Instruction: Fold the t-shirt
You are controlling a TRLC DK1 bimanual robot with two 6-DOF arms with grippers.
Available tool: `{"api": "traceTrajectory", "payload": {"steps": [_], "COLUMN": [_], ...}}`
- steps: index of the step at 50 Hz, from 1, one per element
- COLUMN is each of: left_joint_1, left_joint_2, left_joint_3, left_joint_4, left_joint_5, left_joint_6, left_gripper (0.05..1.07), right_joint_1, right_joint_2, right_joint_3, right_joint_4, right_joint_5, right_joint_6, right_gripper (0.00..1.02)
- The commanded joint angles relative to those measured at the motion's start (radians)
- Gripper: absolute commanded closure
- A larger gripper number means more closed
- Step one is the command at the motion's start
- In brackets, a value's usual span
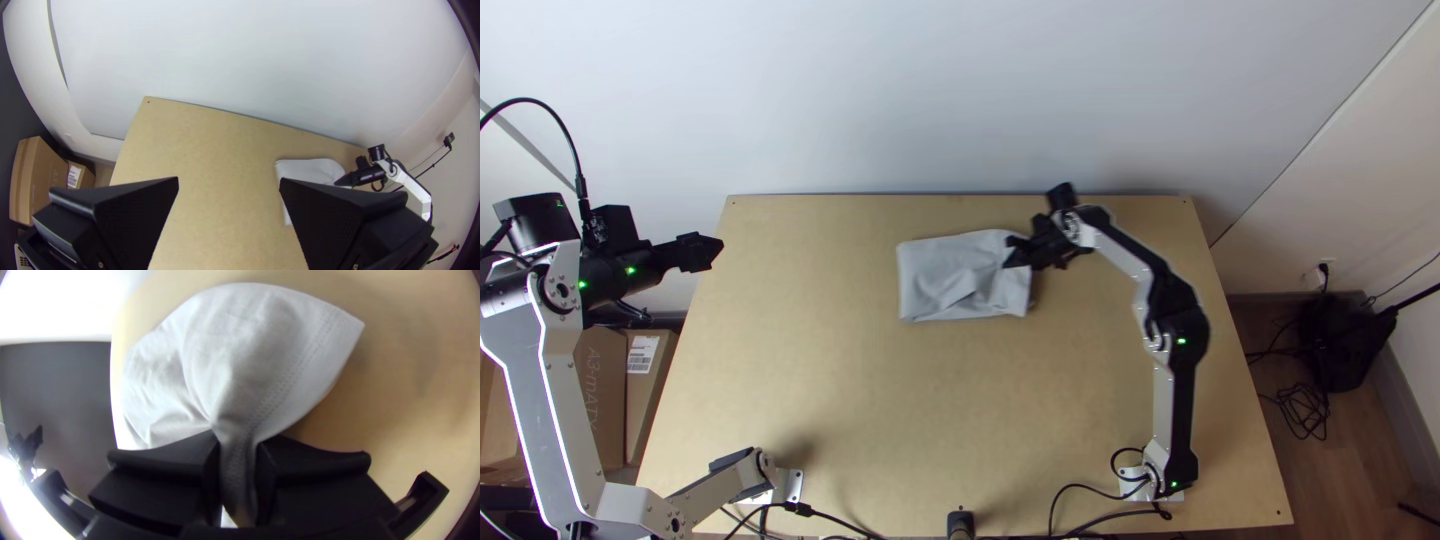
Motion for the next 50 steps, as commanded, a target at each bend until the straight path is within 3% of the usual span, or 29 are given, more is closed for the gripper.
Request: {"api": "traceTrajectory", "payload": {"steps": [1,14,27,29,32,33,41,50], "left_joint_1": [0.014,0.014,0.002,0.000,-0.003,-0.003,-0.009,-0.009], "left_joint_2": [-0.007,0.002,0.024,0.025,0.025,0.025,0.018,0.004], "left_joint_3": [-0.011,-0.009,0.015,0.015,0.015,0.015,0.014,0.009], "left_joint_4": [0.004,0.013,0.016,0.016,0.016,0.016,0.016,0.013], "left_joint_5": [0.021,0.043,0.049,0.049,0.049,0.049,0.049,0.049], "left_joint_6": [0.022,0.022,0.016,0.016,0.015,0.015,0.010,0.010], "left_gripper": [0.10,0.10,0.10,0.10,0.10,0.10,0.10,0.10], "right_joint_1": [-0.137,-0.475,-0.723,-0.748,-0.783,-0.789,-0.815,-0.780], "right_joint_2": [-0.116,-0.180,-0.176,-0.162,-0.156,-0.154,-0.192,-0.340], "right_joint_3": [-0.111,-0.161,-0.123,-0.102,-0.074,-0.065,-0.050,-0.119], "right_joint_4": [0.050,0.085,0.093,0.093,0.093,0.094,0.128,0.082], "right_joint_5": [0.026,0.063,0.083,0.098,0.126,0.149,0.359,0.419], "right_joint_6": [-0.047,-0.068,-0.110,-0.126,-0.149,-0.160,-0.264,-0.272], "right_gripper": [1.00,1.00,0.99,0.80,0.14,0.01,0.03,0.03]}}
